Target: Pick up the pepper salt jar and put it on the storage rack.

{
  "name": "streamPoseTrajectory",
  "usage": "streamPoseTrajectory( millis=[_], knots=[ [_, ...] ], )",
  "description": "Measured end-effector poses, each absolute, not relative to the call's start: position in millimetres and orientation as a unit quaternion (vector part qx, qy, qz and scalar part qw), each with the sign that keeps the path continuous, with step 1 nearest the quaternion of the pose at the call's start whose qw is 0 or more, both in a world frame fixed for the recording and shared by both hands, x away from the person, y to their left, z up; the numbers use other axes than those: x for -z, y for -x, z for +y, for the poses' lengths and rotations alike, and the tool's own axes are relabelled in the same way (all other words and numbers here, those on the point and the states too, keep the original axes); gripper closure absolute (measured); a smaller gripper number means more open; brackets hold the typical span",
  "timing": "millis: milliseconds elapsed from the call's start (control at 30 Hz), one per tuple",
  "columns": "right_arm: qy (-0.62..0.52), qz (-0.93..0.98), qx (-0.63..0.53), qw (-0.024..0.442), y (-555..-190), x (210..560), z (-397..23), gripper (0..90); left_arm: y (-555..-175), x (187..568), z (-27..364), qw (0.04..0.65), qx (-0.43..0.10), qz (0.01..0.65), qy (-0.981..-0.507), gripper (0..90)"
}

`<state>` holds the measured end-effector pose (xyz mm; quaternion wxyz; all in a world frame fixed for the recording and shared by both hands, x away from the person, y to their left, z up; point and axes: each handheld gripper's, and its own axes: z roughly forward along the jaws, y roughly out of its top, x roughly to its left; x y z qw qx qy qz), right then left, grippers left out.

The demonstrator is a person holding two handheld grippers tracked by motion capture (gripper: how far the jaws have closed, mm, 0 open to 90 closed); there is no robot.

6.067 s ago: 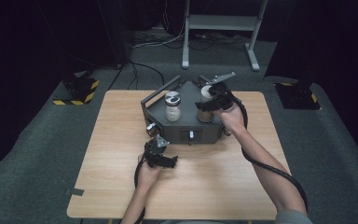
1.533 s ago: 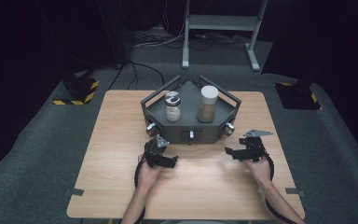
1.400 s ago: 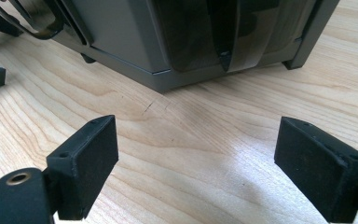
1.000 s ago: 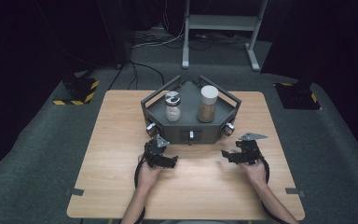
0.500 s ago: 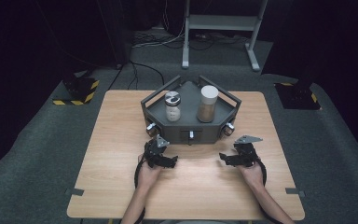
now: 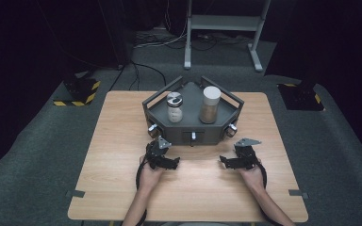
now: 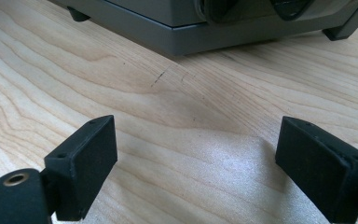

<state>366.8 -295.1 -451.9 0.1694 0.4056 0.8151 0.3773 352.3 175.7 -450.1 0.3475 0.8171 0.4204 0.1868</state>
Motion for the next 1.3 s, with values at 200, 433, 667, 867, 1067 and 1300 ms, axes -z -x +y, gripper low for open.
streamPoseTrajectory(
  millis=[200, 433, 667, 867, 1067, 1300],
  knots=[
    [-0.395, 0.825, -0.361, 0.181, -365.2, 450.3, -287.2, 9.4, -352.4, 450.1, 175.7, 0.348, -0.187, 0.42, -0.817, 4.8],
    [-0.392, 0.827, -0.361, 0.181, -365.9, 450.4, -287.0, 8.4, -352.6, 450.1, 175.9, 0.348, -0.185, 0.421, -0.817, 4.8],
    [-0.392, 0.827, -0.361, 0.181, -365.8, 450.4, -286.9, 8.4, -352.5, 450.1, 176.0, 0.348, -0.185, 0.421, -0.817, 4.8],
    [-0.394, 0.826, -0.36, 0.182, -365.7, 450.3, -286.6, 7.8, -352.5, 450.1, 175.9, 0.348, -0.185, 0.421, -0.817, 4.8],
    [-0.397, 0.825, -0.359, 0.182, -365.6, 450.1, -285.9, 7.2, -352.5, 450.1, 176.0, 0.348, -0.185, 0.421, -0.817, 4.8],
    [-0.397, 0.825, -0.359, 0.182, -365.6, 450.1, -286.0, 7.2, -352.5, 450.1, 175.9, 0.348, -0.185, 0.421, -0.817, 4.8]
  ],
)
